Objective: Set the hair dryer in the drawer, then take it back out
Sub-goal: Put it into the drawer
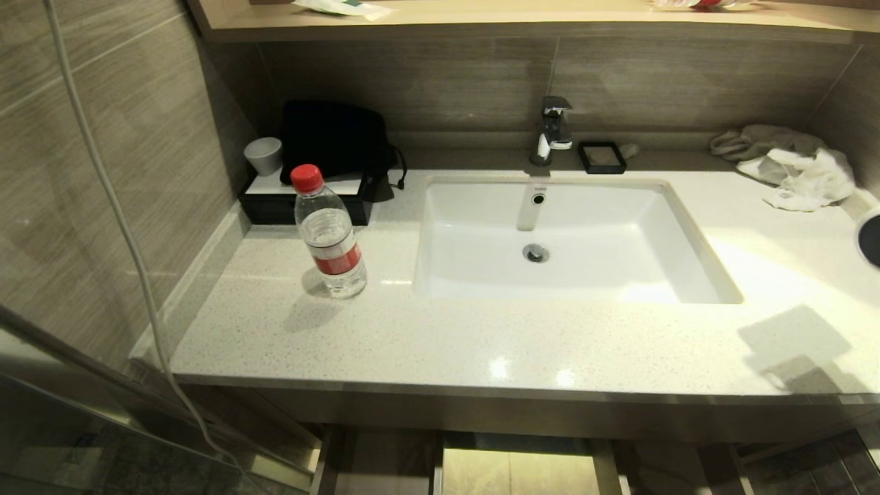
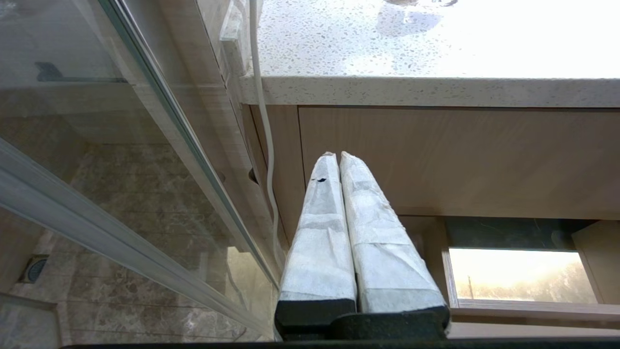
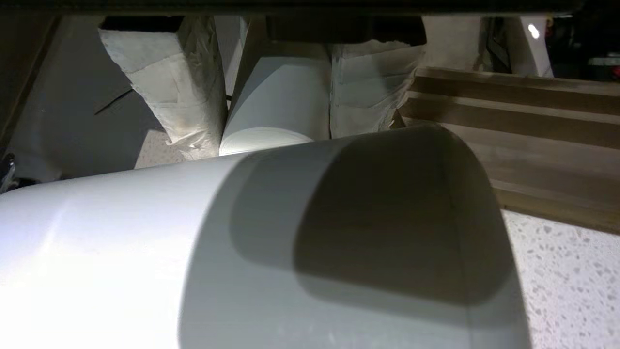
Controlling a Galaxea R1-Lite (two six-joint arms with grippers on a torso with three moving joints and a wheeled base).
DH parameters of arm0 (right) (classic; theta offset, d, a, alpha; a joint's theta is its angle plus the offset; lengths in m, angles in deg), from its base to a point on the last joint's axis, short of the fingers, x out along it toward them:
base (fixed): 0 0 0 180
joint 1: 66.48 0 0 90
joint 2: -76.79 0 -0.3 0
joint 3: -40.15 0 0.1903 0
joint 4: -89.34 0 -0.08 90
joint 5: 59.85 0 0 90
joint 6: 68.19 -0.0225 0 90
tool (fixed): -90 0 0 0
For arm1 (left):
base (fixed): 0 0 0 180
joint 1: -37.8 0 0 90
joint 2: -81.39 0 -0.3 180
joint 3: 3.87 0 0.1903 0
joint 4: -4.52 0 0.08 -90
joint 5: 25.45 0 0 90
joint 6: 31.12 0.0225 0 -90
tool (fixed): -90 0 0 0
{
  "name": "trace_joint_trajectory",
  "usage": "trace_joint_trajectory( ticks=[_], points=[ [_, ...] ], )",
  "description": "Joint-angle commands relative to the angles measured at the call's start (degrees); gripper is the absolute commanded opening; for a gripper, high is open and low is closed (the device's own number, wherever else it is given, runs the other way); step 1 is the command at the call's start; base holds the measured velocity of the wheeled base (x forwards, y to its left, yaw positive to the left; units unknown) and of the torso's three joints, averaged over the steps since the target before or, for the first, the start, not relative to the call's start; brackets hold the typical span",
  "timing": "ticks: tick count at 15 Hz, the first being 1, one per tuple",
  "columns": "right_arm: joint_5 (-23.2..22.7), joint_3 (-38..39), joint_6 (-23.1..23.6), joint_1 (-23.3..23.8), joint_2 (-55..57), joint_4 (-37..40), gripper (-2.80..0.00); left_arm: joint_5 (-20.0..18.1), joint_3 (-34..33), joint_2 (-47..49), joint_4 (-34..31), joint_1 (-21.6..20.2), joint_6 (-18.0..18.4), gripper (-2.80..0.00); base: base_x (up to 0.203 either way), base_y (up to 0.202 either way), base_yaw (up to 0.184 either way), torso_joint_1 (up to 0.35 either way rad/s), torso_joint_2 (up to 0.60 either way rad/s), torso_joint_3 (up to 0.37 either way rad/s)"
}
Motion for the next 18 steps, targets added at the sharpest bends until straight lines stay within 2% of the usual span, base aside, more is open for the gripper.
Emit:
trace_joint_trajectory(
  ticks=[1, 2, 4, 10, 13, 18],
  points=[
    [-0.14, 1.54, -5.59, -0.11, -1.44, -0.61, -2.80, 0.00, 0.00, 0.00, -0.01, 0.00, -0.01, -2.80, 0.000, 0.000, 0.000, 0.000, 0.00, 0.000],
    [-0.33, 3.42, -8.09, -0.12, -2.34, -1.44, -2.80, 0.00, 0.00, 0.00, -0.01, 0.00, -0.01, -2.80, 0.000, 0.000, 0.000, 0.000, 0.00, 0.000],
    [-0.32, 7.23, -9.53, -0.19, -4.19, -6.40, -2.80, 0.00, 0.00, 0.00, -0.01, 0.00, -0.01, -2.80, 0.000, 0.000, 0.000, 0.000, 0.00, 0.000],
    [0.01, 16.39, -9.52, -1.31, -7.23, -23.96, -2.80, 0.00, 0.00, 0.00, 0.07, 0.00, -0.01, -2.80, 0.000, 0.000, 0.000, 0.000, 0.00, 0.000],
    [-0.06, 17.20, -9.47, -1.74, -8.53, -24.59, -2.80, 0.00, 0.00, 0.00, -0.01, 0.00, -0.01, -2.80, 0.000, 0.000, 0.000, -0.133, 0.12, -0.023],
    [-0.06, 18.03, -9.31, -1.99, -9.03, -25.55, -2.80, 0.00, 0.00, 0.00, -0.01, 0.00, -0.01, -2.80, 0.000, 0.000, 0.000, -0.357, 0.26, -0.084]
  ],
)
